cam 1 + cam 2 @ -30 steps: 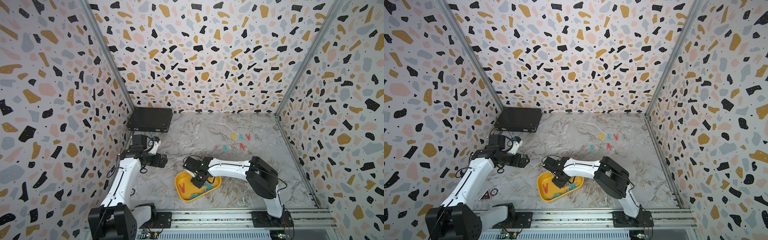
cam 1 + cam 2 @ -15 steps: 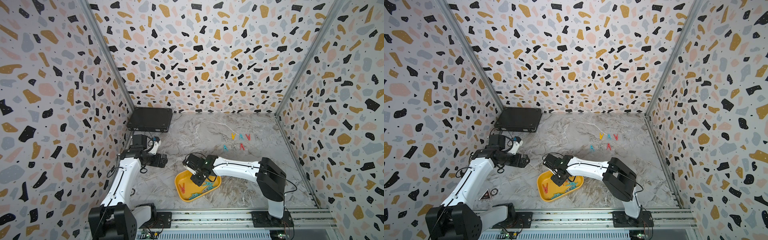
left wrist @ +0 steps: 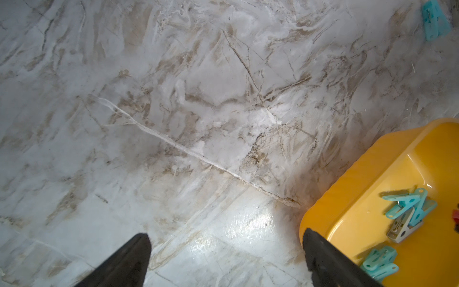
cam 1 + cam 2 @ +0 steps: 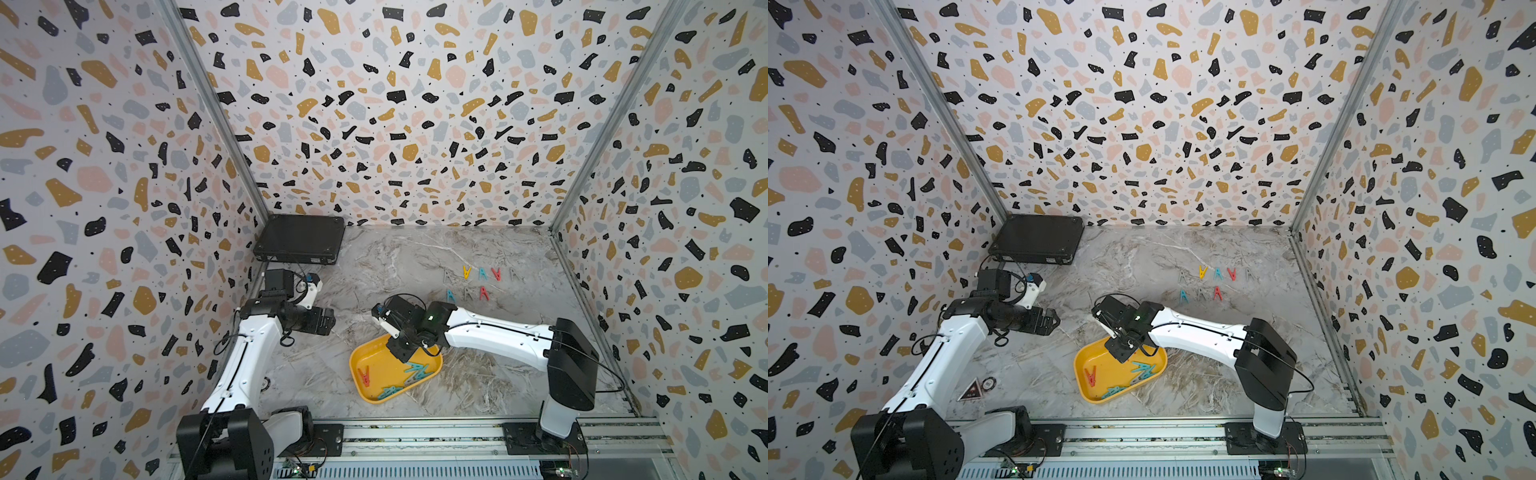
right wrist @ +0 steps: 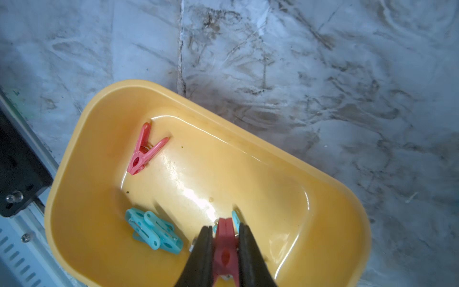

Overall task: Take the clothespins out of the storage box
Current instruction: Pick up the clothespin from the storage box, then place the clothespin at the center of the board.

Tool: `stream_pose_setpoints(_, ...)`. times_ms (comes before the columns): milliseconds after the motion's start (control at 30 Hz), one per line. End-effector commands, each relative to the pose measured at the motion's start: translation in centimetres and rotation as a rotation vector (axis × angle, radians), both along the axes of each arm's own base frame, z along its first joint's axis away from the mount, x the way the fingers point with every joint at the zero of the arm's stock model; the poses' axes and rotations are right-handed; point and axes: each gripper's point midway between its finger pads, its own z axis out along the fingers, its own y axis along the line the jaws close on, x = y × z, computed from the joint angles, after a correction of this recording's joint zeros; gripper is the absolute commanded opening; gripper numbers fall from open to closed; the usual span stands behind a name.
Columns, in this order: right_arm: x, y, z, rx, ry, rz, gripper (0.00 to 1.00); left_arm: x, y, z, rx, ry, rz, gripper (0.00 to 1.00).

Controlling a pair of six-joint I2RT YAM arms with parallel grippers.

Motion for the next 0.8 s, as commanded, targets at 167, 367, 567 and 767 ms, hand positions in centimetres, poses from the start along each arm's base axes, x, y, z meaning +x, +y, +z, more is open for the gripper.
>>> stream_pose_setpoints(167, 3.7, -7.1, 2.0, 0.020, 0.021, -0.203, 0.16, -0.1, -0.5, -0.4, -0.031, 0.004, -0.024, 1.00)
stream_pose_setpoints(367, 6.4, -13.8, 0.7, -0.024, 0.069, -0.378, 0.16, -0.1, -0.8, -0.4, -0.046, 0.009, -0.034, 1.00)
stream_pose_setpoints(567, 8.7, -20.1, -1.2, -0.052, 0.135, -0.548, 0.16, -0.2, -1.0, -0.4, -0.054, 0.012, -0.040, 1.00)
stream_pose_setpoints(767, 11.3, -25.7, -2.3, -0.060, 0.180, -0.716, 0.17, -0.2, -1.0, -0.3, -0.055, 0.011, -0.041, 1.00)
